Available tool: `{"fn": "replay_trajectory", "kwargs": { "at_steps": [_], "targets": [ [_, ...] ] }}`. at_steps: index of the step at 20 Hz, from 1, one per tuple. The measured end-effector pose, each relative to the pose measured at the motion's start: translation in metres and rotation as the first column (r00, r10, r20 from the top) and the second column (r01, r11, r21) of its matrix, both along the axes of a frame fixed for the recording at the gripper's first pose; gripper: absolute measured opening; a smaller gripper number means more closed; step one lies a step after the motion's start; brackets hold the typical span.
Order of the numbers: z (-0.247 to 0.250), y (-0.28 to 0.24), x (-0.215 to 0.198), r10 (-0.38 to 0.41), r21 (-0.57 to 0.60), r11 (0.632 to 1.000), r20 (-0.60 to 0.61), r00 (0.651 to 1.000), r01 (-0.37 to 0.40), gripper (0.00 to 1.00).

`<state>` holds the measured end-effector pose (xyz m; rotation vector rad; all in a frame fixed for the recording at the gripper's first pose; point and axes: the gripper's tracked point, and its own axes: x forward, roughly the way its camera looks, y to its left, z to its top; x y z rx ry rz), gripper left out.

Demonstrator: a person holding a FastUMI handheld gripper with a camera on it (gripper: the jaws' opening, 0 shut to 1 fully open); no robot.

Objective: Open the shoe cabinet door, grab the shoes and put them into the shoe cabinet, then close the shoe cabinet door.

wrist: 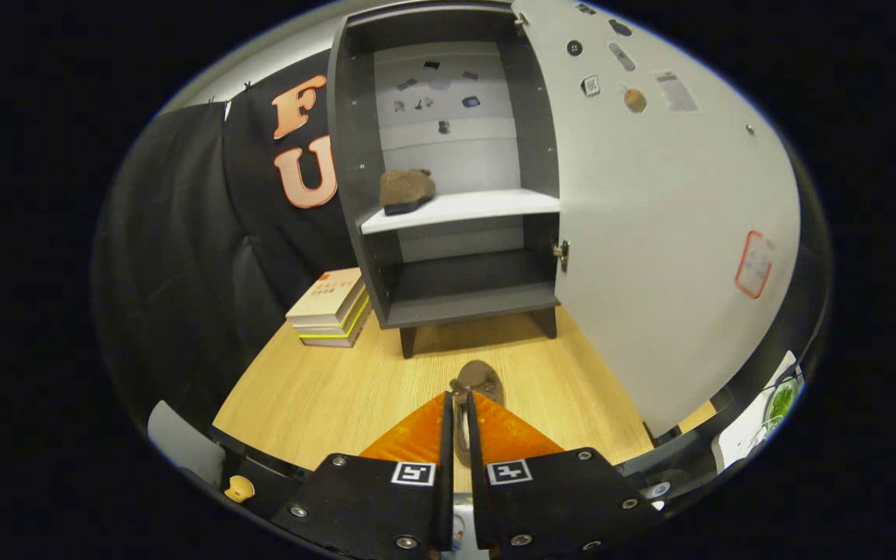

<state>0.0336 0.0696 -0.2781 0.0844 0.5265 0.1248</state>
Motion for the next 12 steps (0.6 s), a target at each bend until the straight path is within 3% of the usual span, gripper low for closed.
{"fn": "replay_trajectory", "kwargs": {
  "at_steps": [9,12],
  "targets": [
    [-0.114,0.031,0.047,0.058,0.020,0.998,-0.201,0.978,-0.055,0.11],
    [-0.142,0.032,0.062,0.063,-0.011,0.998,-0.251,0.966,-0.068,0.17]
  ]
}}
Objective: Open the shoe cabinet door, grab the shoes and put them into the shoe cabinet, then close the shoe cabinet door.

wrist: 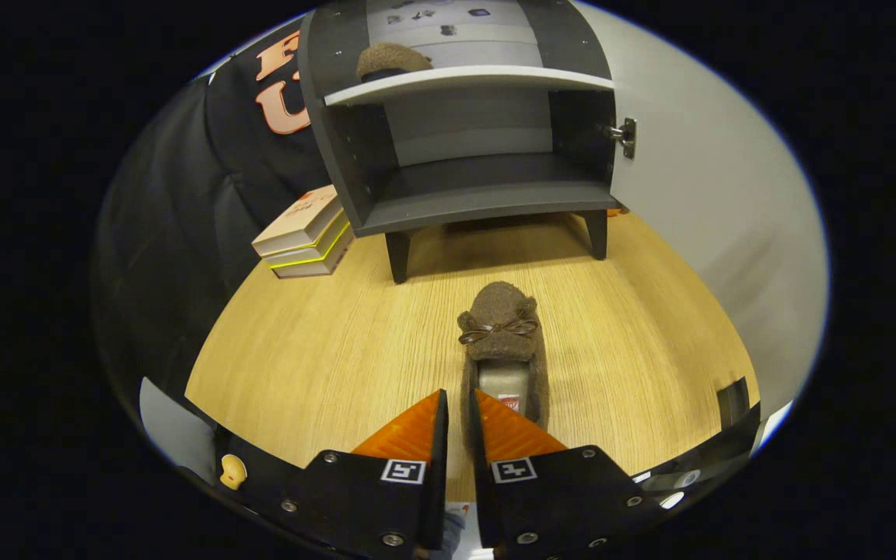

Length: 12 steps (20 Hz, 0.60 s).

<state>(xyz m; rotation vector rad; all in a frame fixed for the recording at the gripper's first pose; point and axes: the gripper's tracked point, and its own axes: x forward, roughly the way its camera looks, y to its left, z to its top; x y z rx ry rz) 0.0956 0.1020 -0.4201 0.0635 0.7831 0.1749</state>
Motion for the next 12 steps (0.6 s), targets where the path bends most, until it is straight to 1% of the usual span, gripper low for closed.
{"fn": "replay_trajectory", "kwargs": {
  "at_steps": [7,10,12],
  "targets": [
    [-0.045,0.003,0.034,-0.018,0.001,1.000,-0.079,0.997,0.018,0.20],
    [-0.058,0.008,0.050,-0.041,0.033,0.998,-0.097,0.994,0.044,0.21],
    [-0.067,0.009,0.062,-0.053,0.030,0.998,-0.102,0.993,0.057,0.20]
  ]
}}
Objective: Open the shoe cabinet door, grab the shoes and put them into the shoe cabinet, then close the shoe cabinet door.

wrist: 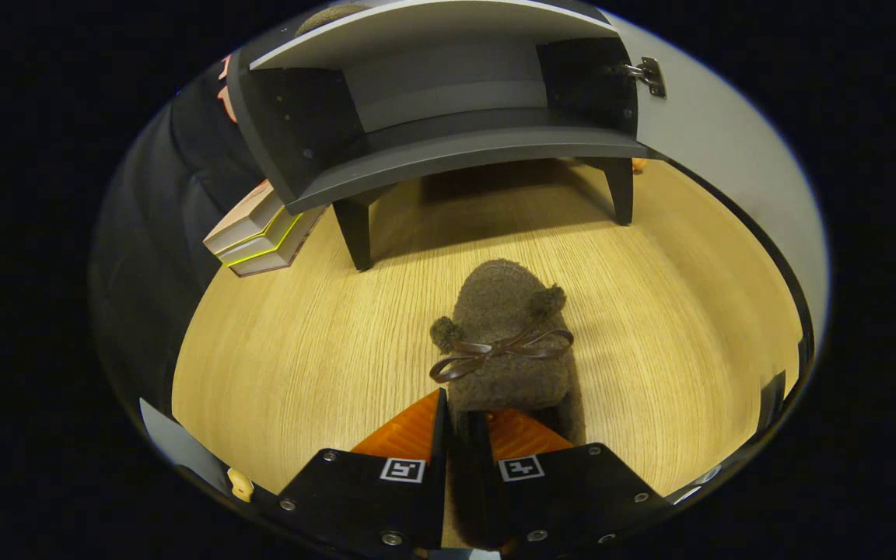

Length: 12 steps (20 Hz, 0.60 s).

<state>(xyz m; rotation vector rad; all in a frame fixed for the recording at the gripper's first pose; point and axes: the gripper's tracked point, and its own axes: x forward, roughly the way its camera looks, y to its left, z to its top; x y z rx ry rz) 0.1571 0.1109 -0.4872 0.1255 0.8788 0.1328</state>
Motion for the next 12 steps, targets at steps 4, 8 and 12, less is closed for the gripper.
{"fn": "replay_trajectory", "kwargs": {
  "at_steps": [4,8,12],
  "targets": [
    [-0.005,0.003,0.021,-0.023,0.002,1.000,0.033,0.999,0.023,0.15],
    [0.007,0.001,0.017,-0.019,0.012,1.000,0.047,0.999,0.018,0.05],
    [0.034,-0.007,0.008,-0.009,0.004,1.000,0.063,0.998,0.009,0.05]
  ]
}}
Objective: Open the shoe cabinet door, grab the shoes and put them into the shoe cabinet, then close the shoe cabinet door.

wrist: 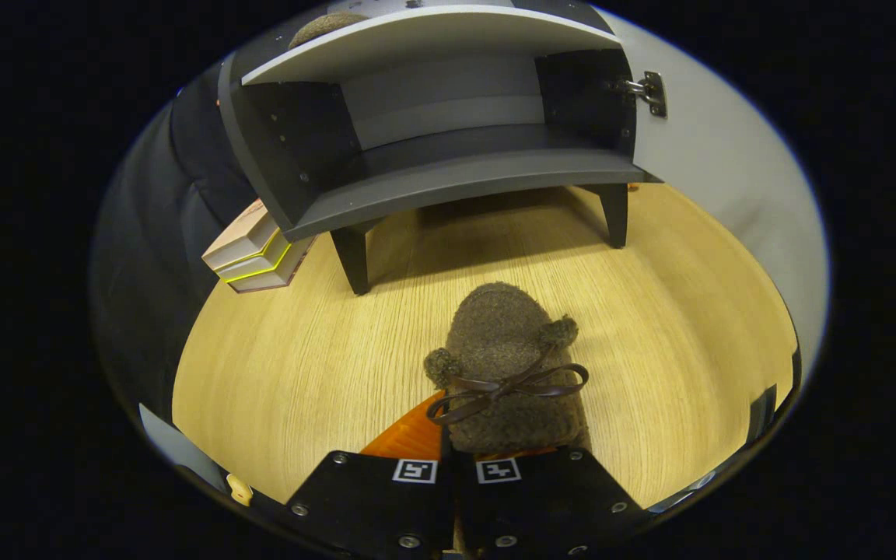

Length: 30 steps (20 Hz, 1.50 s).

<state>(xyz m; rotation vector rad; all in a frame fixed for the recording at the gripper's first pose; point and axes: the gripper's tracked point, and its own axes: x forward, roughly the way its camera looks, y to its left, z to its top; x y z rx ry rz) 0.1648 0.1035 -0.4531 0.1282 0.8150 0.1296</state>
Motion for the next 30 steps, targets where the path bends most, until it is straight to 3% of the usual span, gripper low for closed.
{"fn": "replay_trajectory", "kwargs": {
  "at_steps": [15,21,30],
  "targets": [
    [0.175,-0.019,0.020,0.023,-0.051,0.999,0.219,0.976,-0.013,0.04],
    [0.256,-0.023,0.062,0.030,-0.057,0.998,0.318,0.948,-0.012,0.04],
    [0.330,-0.036,0.165,0.047,-0.099,0.995,0.387,0.921,-0.009,0.04]
  ]
}}
